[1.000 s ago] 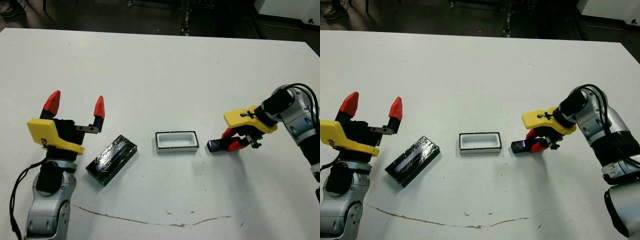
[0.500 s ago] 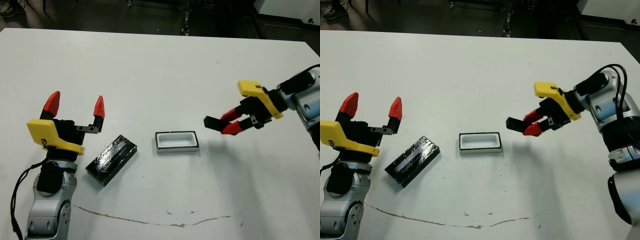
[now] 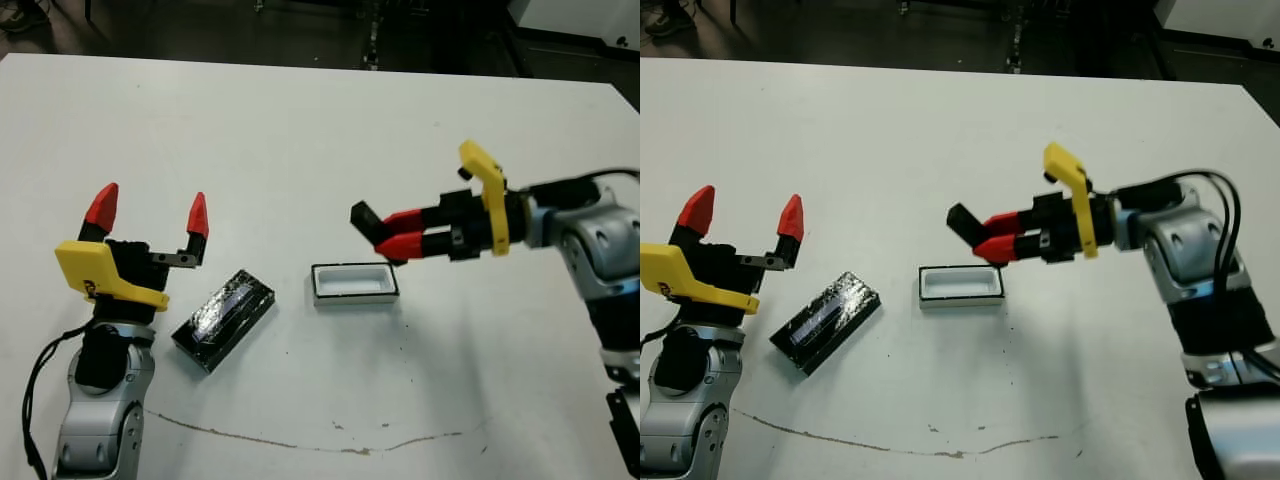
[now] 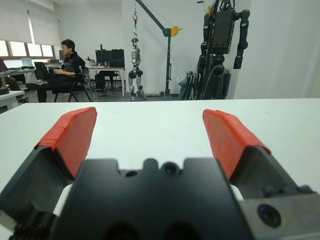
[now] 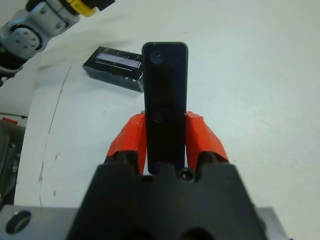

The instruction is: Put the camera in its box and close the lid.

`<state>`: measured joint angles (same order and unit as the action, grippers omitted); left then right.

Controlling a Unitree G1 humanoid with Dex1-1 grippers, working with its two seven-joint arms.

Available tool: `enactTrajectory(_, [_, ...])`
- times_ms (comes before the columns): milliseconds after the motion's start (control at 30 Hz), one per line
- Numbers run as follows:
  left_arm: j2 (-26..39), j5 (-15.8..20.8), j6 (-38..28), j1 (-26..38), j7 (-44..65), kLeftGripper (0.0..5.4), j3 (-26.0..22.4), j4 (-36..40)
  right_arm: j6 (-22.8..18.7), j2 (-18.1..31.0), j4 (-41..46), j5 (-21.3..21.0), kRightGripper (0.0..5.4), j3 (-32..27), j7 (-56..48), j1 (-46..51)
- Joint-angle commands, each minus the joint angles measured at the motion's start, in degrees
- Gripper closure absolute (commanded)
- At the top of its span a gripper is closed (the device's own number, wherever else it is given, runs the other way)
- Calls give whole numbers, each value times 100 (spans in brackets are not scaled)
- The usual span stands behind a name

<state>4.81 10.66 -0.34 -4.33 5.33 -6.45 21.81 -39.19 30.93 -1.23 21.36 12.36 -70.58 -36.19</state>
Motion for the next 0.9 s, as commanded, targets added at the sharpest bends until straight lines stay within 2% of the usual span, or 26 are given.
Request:
enactTrajectory(33, [6, -17, 12, -63, 18, 0, 5, -24, -151, -170, 57, 33, 374, 15, 329, 157])
enactTrajectory(100, [31, -163, 5, -79, -38, 0, 14, -4, -150, -218, 45, -6, 374, 106, 426, 186])
enactTrajectory(333, [-16, 81, 76, -71, 59, 0, -24, 3, 44, -189, -293, -224, 374, 365, 401, 82])
enactTrajectory(500, [21, -71, 40, -83, 18, 0, 0, 3, 324, -195, -650, -309, 374, 411, 204, -82])
enactTrajectory(600, [-12, 39, 44, -69, 71, 0, -12, -18, 544, -191, -912, -378, 374, 491, -39, -248])
enactTrajectory(733, [-6, -41, 29, -88, 37, 0, 10, -9, 745, -194, -1153, -489, 374, 568, -265, -448])
enactTrajectory(833, [-4, -126, -6, -95, 11, 0, 15, -13, 754, -216, -1266, -485, 374, 568, -374, -526])
enactTrajectory(900, [-50, -15, 33, -96, 31, 0, -5, -2, 757, -215, -1308, -507, 374, 591, -425, -562])
